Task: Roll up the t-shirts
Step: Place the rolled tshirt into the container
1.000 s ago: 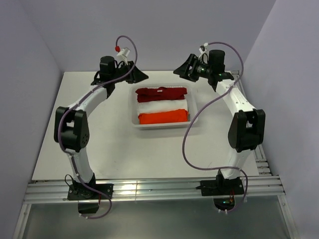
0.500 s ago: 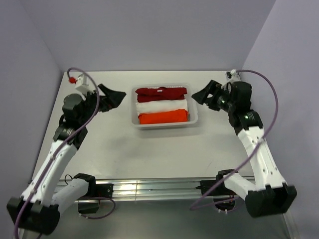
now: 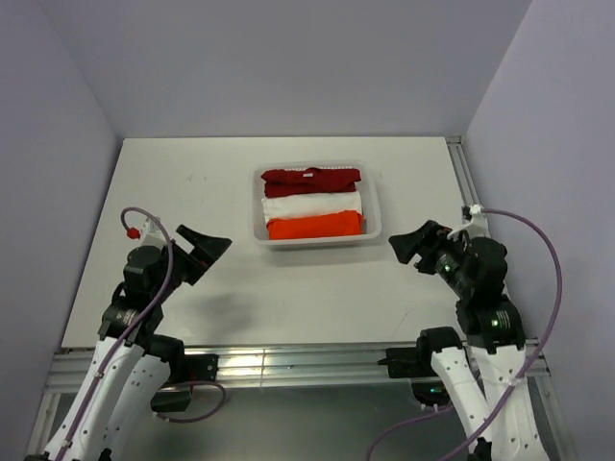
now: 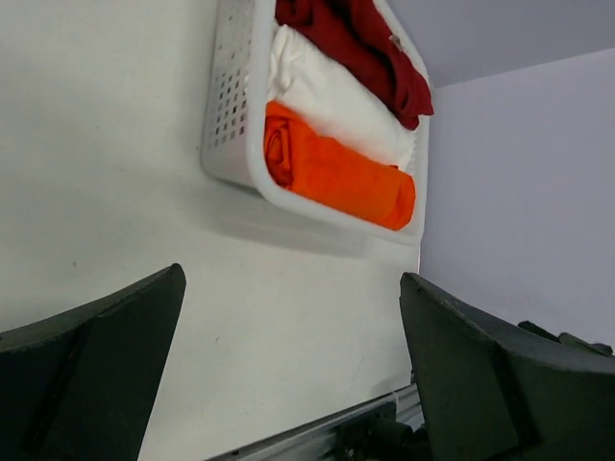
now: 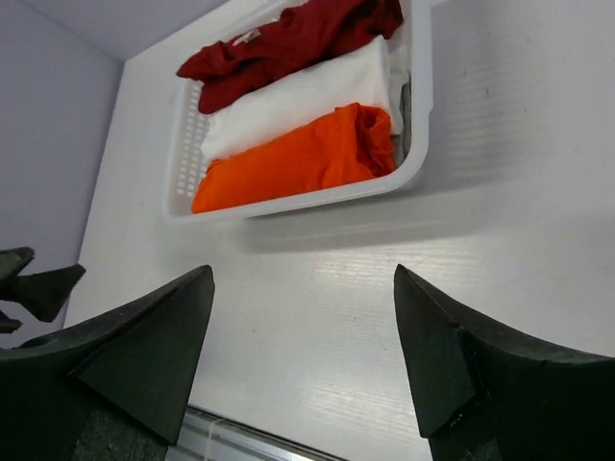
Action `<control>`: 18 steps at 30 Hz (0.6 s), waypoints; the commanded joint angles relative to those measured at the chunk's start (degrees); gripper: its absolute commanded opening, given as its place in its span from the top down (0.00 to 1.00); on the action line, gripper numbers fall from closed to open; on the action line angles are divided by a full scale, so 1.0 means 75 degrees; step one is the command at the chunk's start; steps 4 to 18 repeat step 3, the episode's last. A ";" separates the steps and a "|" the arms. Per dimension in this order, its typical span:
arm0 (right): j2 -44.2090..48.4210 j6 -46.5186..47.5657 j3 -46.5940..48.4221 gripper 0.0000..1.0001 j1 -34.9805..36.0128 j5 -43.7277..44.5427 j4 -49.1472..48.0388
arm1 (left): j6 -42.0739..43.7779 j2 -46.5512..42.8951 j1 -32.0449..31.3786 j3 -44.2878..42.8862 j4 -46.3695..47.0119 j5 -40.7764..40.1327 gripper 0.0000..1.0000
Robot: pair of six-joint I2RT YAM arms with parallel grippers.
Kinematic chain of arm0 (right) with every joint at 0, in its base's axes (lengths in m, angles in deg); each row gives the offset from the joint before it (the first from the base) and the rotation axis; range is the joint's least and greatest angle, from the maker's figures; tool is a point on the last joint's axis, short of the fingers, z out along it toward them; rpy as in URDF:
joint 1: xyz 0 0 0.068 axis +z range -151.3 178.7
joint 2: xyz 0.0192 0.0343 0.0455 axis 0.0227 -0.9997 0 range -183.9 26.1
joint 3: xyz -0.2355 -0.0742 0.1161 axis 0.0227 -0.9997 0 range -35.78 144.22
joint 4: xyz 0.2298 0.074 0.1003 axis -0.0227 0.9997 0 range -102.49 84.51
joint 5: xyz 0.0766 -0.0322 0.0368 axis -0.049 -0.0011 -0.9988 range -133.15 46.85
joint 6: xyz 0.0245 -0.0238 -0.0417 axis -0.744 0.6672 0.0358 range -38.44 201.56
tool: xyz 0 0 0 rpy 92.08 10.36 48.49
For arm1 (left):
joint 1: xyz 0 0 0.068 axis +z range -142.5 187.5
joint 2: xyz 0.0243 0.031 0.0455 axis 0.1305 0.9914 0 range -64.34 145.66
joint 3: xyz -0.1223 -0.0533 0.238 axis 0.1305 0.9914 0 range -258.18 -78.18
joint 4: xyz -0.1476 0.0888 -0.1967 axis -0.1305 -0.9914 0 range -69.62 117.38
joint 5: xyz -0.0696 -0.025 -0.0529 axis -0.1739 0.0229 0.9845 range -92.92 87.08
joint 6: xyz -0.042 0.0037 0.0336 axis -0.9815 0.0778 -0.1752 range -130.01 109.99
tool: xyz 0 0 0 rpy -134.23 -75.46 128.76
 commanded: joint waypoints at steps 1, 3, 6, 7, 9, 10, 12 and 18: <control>0.0642 -0.0064 -0.0192 0.18 0.0058 0.0117 0.0190 | -0.0357 -0.0572 0.0036 0.0100 -0.0253 -0.0085 0.00; 0.0666 -0.0087 -0.0332 0.17 0.0058 0.0093 0.0378 | -0.0251 -0.0678 0.0047 0.0077 -0.0405 -0.0156 0.00; 0.0666 -0.0087 -0.0332 0.17 0.0058 0.0093 0.0378 | -0.0251 -0.0678 0.0047 0.0077 -0.0405 -0.0156 0.00; 0.0666 -0.0087 -0.0332 0.17 0.0058 0.0093 0.0378 | -0.0251 -0.0678 0.0047 0.0077 -0.0405 -0.0156 0.00; 0.0666 -0.0087 -0.0332 0.17 0.0058 0.0093 0.0378 | -0.0251 -0.0678 0.0047 0.0077 -0.0405 -0.0156 0.00; 0.0666 -0.0087 -0.0332 0.17 0.0058 0.0093 0.0378 | -0.0251 -0.0678 0.0047 0.0077 -0.0405 -0.0156 0.00; 0.0666 -0.0087 -0.0332 0.17 0.0058 0.0093 0.0378 | -0.0251 -0.0678 0.0047 0.0077 -0.0405 -0.0156 0.00; 0.0666 -0.0087 -0.0332 0.17 0.0058 0.0093 0.0378 | -0.0251 -0.0678 0.0047 0.0077 -0.0405 -0.0156 0.00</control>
